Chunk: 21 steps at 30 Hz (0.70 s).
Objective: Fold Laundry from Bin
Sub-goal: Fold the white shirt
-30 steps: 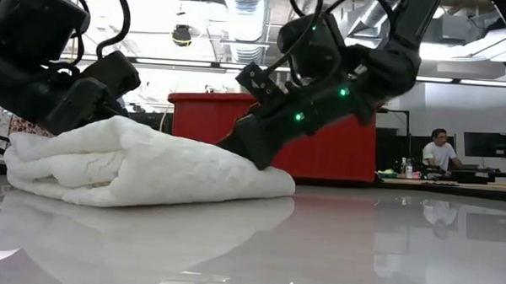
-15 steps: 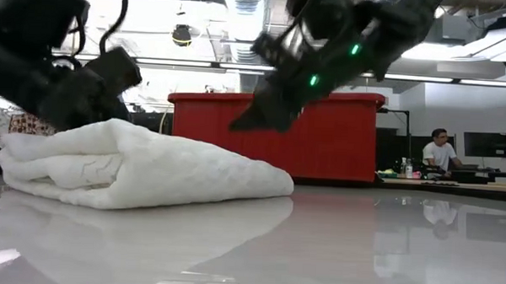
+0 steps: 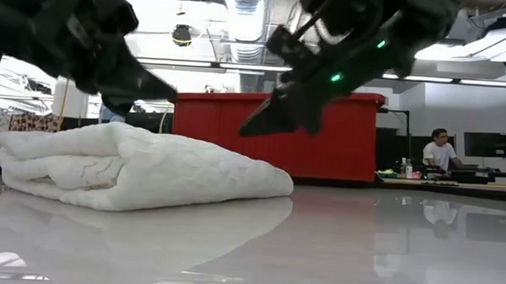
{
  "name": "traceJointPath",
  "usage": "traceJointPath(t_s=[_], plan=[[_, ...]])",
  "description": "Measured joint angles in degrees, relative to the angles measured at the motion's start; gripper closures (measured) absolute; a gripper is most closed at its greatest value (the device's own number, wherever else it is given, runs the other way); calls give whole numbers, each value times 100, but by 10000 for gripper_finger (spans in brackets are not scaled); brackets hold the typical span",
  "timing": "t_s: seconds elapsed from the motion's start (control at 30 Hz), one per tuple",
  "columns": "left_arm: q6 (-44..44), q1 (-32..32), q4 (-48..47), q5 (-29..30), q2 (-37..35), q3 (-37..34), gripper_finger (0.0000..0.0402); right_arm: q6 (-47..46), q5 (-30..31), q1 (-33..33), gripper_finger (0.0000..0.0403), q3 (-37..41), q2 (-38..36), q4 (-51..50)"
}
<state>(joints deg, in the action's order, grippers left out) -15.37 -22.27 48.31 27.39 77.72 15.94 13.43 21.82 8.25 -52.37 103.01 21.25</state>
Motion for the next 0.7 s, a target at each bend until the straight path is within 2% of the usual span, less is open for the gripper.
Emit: traceJointPath(t_s=[0.33,0.53,0.7], plan=[[-365,149,13,47,1201,84,402,-394,-414,-389,284,4,1104,1075],[-1124,176,-207,84,1814,119,401,-832,22,-545,285,-10,1357,1016],[-1482,146,-367,92,1962,129,401,-912,238,-622,285,-5,1279,912]])
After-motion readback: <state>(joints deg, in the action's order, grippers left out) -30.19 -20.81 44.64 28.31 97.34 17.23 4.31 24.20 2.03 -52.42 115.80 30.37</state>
